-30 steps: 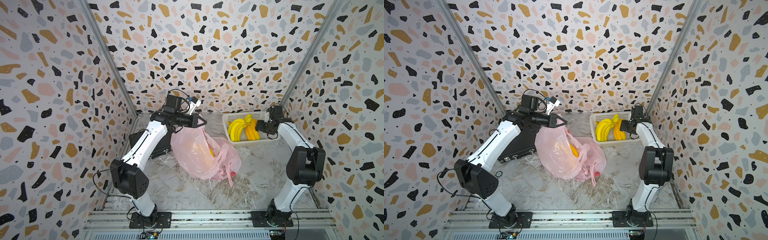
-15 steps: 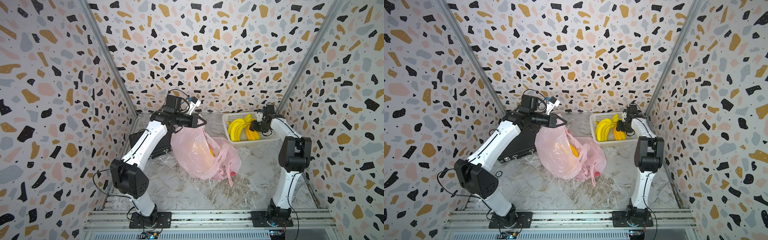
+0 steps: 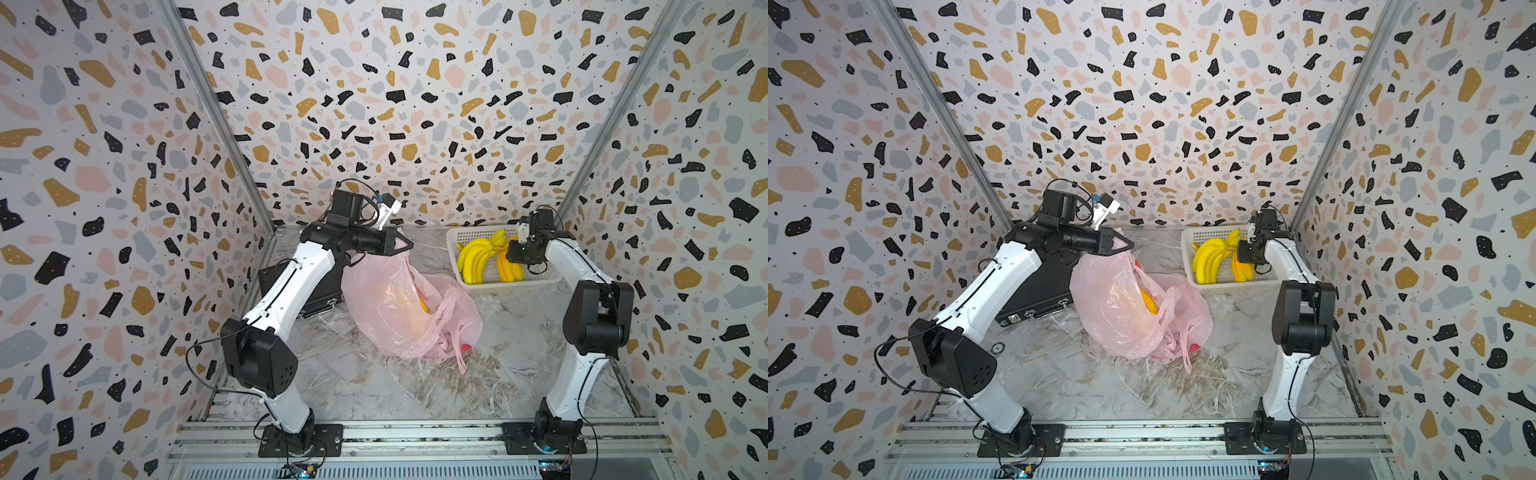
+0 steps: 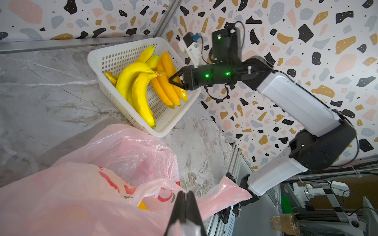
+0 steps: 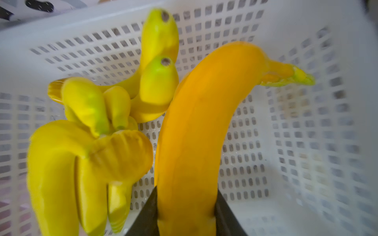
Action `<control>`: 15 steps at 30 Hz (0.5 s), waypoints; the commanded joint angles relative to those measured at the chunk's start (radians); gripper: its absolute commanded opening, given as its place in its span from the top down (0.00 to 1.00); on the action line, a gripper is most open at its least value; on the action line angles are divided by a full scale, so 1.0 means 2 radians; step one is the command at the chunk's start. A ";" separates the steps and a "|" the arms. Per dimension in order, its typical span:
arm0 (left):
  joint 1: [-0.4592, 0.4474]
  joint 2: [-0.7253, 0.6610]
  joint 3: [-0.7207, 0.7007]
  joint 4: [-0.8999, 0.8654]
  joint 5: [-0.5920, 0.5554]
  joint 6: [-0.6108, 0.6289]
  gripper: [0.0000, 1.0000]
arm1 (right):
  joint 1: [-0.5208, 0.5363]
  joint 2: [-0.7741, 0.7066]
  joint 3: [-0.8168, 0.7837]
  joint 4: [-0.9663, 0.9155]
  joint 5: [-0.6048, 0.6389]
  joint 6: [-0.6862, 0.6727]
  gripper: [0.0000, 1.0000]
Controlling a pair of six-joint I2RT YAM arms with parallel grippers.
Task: Place the banana into a plastic bag & tie a knot
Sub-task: Pick up the banana from the basket, then place the banana into the plastic bag.
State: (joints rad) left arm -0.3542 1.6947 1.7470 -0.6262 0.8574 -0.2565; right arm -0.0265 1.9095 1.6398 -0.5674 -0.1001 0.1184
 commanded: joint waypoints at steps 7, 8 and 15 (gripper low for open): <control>0.004 -0.020 -0.004 0.002 -0.021 0.000 1.00 | 0.043 -0.183 -0.085 0.100 -0.003 0.053 0.73; 0.004 -0.022 -0.003 -0.002 -0.023 0.002 1.00 | 0.053 -0.201 -0.098 0.111 -0.009 0.058 0.73; 0.004 -0.043 -0.023 -0.011 -0.035 0.010 1.00 | 0.140 -0.322 -0.197 0.205 -0.088 0.098 0.75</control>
State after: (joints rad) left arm -0.3538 1.6558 1.7229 -0.6437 0.7998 -0.2535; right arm 0.2008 1.3506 1.2850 -0.2749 -0.1917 0.2649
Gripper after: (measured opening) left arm 0.047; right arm 0.372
